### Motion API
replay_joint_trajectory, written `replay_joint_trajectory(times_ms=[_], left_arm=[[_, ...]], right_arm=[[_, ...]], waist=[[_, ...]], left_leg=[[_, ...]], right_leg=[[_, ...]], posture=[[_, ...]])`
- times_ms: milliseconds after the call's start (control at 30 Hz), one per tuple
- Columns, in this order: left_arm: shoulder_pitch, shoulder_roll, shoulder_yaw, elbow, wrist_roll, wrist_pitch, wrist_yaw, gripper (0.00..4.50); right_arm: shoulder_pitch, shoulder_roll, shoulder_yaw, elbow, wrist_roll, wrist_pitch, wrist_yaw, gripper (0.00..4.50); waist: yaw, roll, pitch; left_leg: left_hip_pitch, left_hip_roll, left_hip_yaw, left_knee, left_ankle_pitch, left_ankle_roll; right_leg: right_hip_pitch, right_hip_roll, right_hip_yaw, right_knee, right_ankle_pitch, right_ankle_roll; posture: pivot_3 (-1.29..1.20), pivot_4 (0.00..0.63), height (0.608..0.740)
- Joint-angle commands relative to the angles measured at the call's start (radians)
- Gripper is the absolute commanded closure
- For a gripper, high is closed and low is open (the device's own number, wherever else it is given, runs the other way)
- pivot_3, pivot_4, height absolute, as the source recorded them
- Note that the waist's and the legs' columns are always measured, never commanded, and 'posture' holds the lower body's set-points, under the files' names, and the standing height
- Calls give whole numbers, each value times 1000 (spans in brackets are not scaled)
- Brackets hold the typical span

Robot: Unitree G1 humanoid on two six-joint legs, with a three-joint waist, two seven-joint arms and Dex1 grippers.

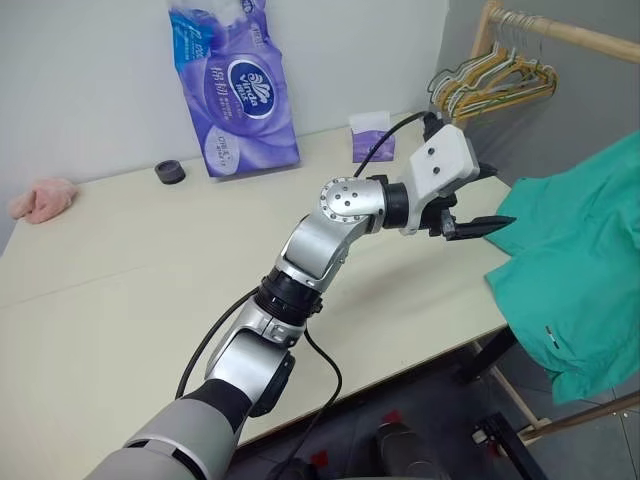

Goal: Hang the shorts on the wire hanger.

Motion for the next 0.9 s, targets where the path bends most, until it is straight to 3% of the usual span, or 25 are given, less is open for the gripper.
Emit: replay_joint_trajectory(times_ms=[33,167,400,767,800,900], left_arm=[[-48,-14,10,9,-1,-34,-10,887],[-72,-37,11,21,-10,-34,-19,887],[-79,-55,9,15,-16,-26,-31,887],[-100,-85,14,13,-53,-3,-73,887],[-103,-89,15,16,-57,-4,-74,854],[-109,-97,19,21,-65,-6,-73,854]], right_arm=[[-90,-71,57,134,-101,-74,51,4500],[-206,-150,235,364,-222,-221,161,4500],[-386,-179,480,578,-373,-329,354,4500],[-470,-163,522,632,-486,-357,466,4500],[-480,-162,506,631,-489,-354,458,3963],[-493,-160,478,610,-496,-333,449,3063]], waist=[[-2,1,5],[-9,4,23],[-34,5,38],[-36,4,48],[-36,5,48],[-37,5,48]], left_leg=[[1,0,1,0,0,0],[6,0,11,-1,-1,2],[7,0,19,-2,-4,6],[8,0,22,-1,-4,6],[8,0,23,-1,-4,6],[8,0,22,-1,-4,6]], right_leg=[[0,0,1,0,0,1],[0,1,11,1,1,3],[-1,1,20,0,1,7],[-1,1,23,0,2,11],[-1,1,23,0,2,11],[-2,1,23,0,2,11]], posture=[[-362,134,740],[-350,141,740],[-330,147,740],[-327,139,740],[-331,136,740],[-338,130,740]])
